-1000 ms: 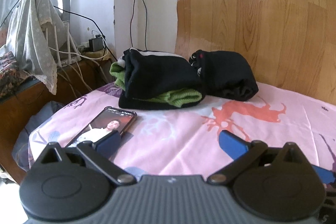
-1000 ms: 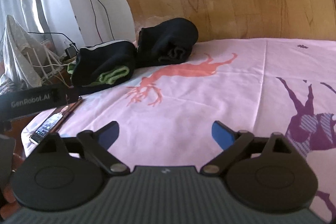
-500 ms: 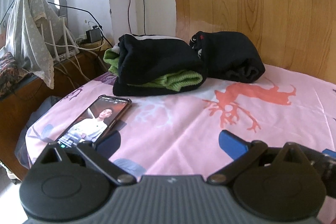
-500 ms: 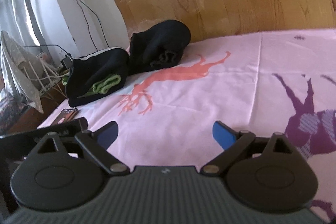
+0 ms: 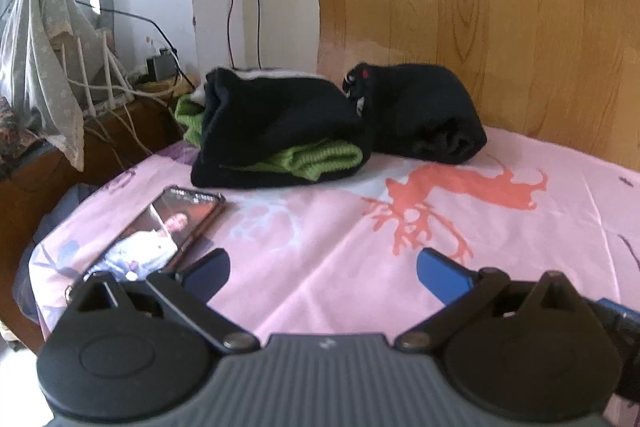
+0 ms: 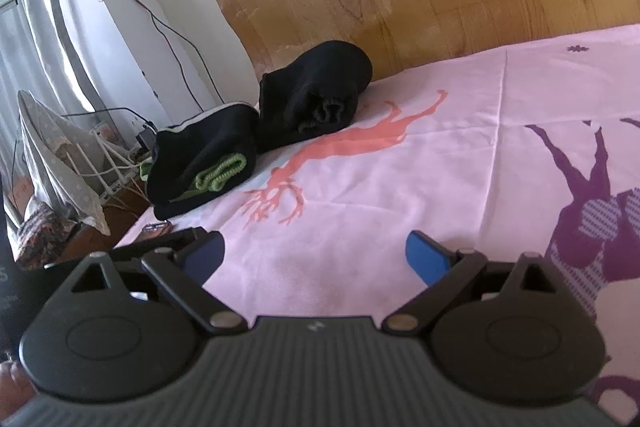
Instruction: Fold small clothes
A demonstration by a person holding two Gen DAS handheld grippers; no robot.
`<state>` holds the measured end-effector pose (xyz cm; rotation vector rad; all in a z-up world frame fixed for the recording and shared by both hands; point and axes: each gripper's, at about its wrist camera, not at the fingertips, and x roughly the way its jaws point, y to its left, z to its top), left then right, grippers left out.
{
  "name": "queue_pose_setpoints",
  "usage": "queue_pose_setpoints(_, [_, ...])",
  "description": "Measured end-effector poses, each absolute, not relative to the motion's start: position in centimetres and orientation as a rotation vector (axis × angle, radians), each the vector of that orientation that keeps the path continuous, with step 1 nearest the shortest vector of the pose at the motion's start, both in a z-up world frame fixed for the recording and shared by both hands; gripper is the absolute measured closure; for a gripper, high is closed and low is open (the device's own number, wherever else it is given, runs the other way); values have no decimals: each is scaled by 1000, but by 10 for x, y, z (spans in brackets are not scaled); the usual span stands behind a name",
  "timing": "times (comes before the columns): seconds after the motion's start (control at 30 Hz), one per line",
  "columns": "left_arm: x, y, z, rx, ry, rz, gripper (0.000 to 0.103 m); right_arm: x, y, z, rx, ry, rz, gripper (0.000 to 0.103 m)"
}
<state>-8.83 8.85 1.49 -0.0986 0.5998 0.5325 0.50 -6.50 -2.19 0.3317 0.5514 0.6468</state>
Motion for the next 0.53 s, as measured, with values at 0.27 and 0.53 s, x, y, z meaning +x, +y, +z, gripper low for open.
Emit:
queue_pose_setpoints(0.27, [-89, 94, 21, -87, 596, 560, 0, 5, -67, -22, 346, 553, 651, 4])
queue_pose_setpoints(0.53, [-92, 92, 20, -83, 585, 519, 0, 5, -69, -22, 354, 555, 643, 4])
